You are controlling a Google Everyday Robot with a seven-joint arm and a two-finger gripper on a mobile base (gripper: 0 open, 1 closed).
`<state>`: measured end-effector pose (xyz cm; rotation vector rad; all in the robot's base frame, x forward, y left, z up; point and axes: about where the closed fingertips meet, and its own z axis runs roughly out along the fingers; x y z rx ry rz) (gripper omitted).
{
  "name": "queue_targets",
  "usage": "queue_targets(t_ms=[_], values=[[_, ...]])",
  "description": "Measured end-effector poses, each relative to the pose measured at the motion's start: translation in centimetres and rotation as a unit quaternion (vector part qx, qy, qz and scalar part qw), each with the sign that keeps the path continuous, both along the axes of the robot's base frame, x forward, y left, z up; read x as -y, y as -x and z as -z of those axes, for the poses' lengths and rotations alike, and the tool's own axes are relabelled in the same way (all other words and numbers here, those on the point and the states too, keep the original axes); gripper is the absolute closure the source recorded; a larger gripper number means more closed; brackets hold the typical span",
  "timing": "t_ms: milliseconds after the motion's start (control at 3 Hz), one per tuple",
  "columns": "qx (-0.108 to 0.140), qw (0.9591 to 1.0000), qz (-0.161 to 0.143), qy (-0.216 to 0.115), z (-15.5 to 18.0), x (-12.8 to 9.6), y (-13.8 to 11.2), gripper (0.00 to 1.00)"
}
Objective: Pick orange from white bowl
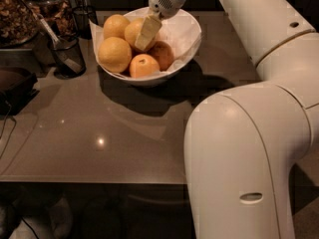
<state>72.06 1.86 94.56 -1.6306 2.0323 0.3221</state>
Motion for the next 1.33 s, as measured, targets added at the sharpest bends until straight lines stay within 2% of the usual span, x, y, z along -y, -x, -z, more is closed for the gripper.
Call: queue_targets(t_ms=[333, 667, 1000, 1333], values=[[0.000, 1.0000, 0.000, 0.000, 0.0, 0.0, 0.0, 0.98], [0.030, 0.9995, -0.008, -0.007, -1.5, -0.5, 0.3, 1.00], [0.073, 0.9969, -0.023, -0.016, -3.9, -1.3, 1.7, 1.00], [0.098, 0.9939, -0.040, -0.031, -5.1, -1.8, 2.9, 1.00]])
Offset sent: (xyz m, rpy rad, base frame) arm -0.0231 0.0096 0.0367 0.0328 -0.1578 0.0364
